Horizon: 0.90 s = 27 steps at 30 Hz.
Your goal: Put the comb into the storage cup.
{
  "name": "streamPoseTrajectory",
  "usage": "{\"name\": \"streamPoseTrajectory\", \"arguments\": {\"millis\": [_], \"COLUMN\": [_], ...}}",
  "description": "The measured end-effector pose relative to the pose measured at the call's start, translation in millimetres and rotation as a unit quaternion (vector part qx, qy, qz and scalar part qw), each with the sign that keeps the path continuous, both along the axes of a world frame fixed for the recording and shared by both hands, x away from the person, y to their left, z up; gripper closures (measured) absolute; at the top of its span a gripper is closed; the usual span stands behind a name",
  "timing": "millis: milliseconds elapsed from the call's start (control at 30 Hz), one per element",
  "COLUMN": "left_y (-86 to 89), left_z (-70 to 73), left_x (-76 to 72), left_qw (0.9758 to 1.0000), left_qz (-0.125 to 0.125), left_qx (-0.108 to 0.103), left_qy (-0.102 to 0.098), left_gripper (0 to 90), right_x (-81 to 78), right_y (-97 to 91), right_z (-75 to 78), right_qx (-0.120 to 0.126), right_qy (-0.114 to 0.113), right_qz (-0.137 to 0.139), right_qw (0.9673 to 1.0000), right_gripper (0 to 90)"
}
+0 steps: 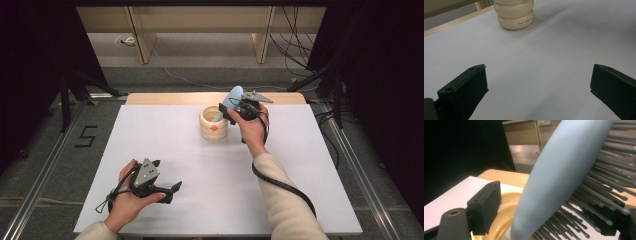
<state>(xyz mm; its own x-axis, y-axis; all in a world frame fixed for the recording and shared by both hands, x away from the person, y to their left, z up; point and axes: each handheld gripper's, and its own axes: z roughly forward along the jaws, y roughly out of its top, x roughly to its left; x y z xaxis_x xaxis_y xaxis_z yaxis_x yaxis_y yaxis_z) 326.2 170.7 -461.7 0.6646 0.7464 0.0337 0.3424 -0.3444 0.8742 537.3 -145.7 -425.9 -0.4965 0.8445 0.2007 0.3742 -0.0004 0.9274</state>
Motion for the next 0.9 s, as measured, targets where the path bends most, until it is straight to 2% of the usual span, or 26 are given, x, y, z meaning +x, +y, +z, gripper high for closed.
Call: {"name": "streamPoseTrajectory", "arguments": {"millis": [133, 200, 267, 400, 500, 900], "left_y": [0.0, -0.1, -0.1, -0.1, -0.4, -0.5], "left_z": [0.0, -0.2, -0.1, -0.1, -0.1, -0.8], "left_x": [0.0, 0.0, -0.1, -0.1, -0.1, 0.3], "left_qw": [1.0, 1.0, 1.0, 1.0, 1.0, 1.0], "left_qz": [0.0, 0.0, 0.0, 0.0, 0.0, 0.002], "left_qx": [0.0, 0.0, 0.001, 0.001, 0.001, 0.003], "left_qy": [0.0, 0.001, 0.0, 0.001, 0.001, 0.002], "left_gripper": [0.4, 0.4, 0.4, 0.4, 0.4, 0.4], "right_x": [-1.4, -2.4, -3.9, -8.3, -13.0, -36.7], "right_y": [-2.4, -4.1, -5.7, -10.8, -15.4, -31.5], "right_z": [-0.8, -0.7, -0.1, 1.9, 2.3, 9.1], "right_qx": [-0.002, -0.016, -0.008, -0.018, -0.033, -0.052], "right_qy": [-0.003, -0.001, -0.001, -0.002, 0.006, -0.002], "right_qz": [0.004, 0.008, 0.011, 0.012, 0.019, 0.049], "right_qw": [1.0, 0.9998, 0.9999, 0.9998, 0.9993, 0.9974], "right_gripper": [16.6, 16.3, 15.8, 15.7, 15.5, 15.4]}}
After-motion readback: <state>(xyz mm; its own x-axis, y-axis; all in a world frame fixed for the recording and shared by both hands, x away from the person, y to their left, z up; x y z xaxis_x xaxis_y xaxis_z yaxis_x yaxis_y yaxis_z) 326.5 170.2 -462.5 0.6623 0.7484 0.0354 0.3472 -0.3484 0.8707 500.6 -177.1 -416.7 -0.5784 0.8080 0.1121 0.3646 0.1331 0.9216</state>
